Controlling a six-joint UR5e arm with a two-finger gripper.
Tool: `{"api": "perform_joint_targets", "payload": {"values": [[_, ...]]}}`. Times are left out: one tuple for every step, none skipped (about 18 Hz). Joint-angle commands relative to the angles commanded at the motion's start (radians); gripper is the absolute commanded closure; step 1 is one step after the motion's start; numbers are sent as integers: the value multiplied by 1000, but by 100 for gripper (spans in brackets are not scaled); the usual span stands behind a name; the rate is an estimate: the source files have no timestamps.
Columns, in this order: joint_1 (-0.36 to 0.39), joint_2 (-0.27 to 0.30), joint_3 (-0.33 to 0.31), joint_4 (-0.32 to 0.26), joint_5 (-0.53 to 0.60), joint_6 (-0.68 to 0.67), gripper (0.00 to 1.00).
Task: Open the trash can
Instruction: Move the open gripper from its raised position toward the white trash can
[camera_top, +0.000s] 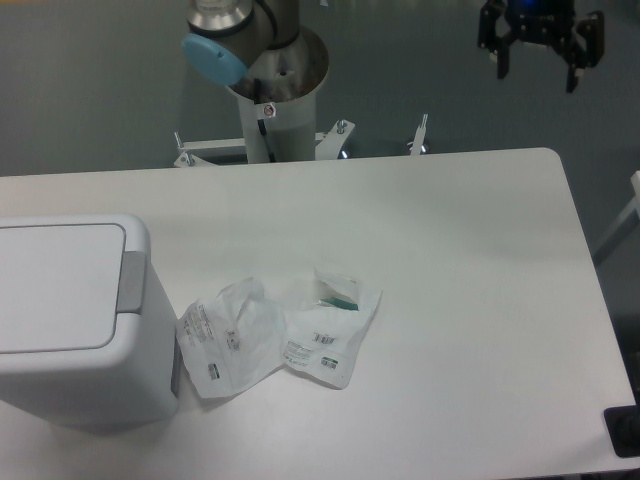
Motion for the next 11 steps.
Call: {"api": "perform_joint_targets", "payload": {"values": [[-6, 2, -1, 0, 2, -2, 0], [-15, 3, 3, 0, 2, -2, 0], [-24, 3, 6, -2, 0, -3, 0], [-35, 9, 3, 0, 3, -6, 0], [-44, 14, -3, 0, 2, -17, 0], [-49, 15, -2, -2, -2, -37, 0], [-66, 17, 0, -3, -5, -70, 0], [-87, 18, 0, -2, -17, -110, 0], [-103, 18, 0, -2, -34, -153, 0], [-110, 28, 0, -2, -43, -197, 0], [-117, 38, -1, -2, -51, -245, 0]]}}
